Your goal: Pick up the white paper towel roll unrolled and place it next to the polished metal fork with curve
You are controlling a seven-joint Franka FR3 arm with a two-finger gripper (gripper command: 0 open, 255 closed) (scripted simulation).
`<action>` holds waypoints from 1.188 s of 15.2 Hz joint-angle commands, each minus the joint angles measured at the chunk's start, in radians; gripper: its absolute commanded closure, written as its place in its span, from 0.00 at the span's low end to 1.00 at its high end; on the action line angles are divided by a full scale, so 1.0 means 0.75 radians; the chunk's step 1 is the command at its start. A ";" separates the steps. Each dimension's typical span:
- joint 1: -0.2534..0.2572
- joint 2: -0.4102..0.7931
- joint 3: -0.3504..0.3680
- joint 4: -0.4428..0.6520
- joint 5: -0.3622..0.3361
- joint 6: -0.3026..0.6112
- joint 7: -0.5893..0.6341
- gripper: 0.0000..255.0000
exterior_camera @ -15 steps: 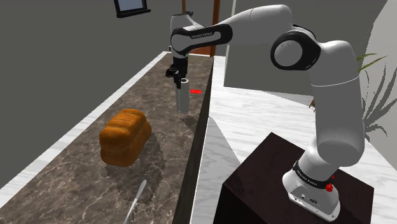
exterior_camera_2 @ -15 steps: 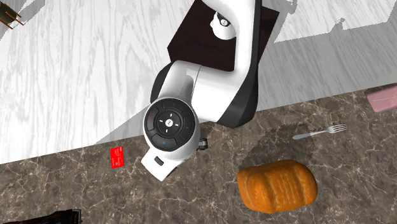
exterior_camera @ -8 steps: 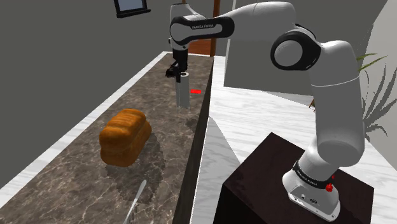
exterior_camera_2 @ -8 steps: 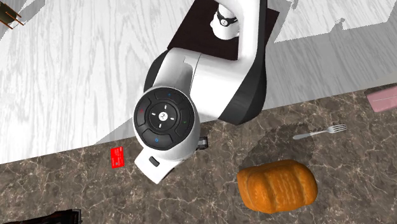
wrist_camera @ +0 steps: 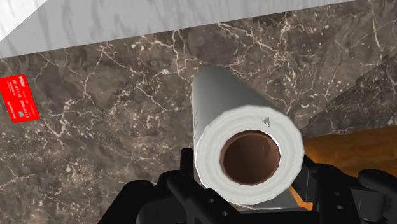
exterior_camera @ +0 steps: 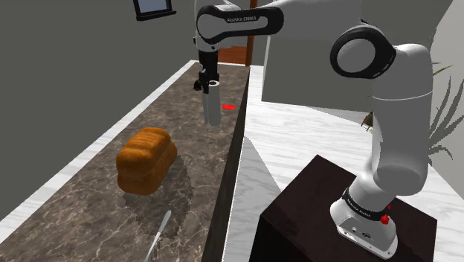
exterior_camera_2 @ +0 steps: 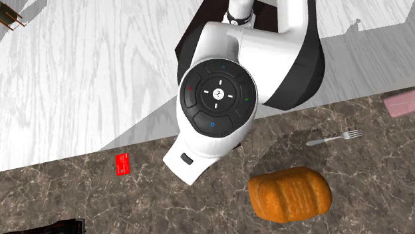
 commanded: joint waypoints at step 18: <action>0.285 -0.334 0.172 -0.175 -0.008 -0.175 0.455 1.00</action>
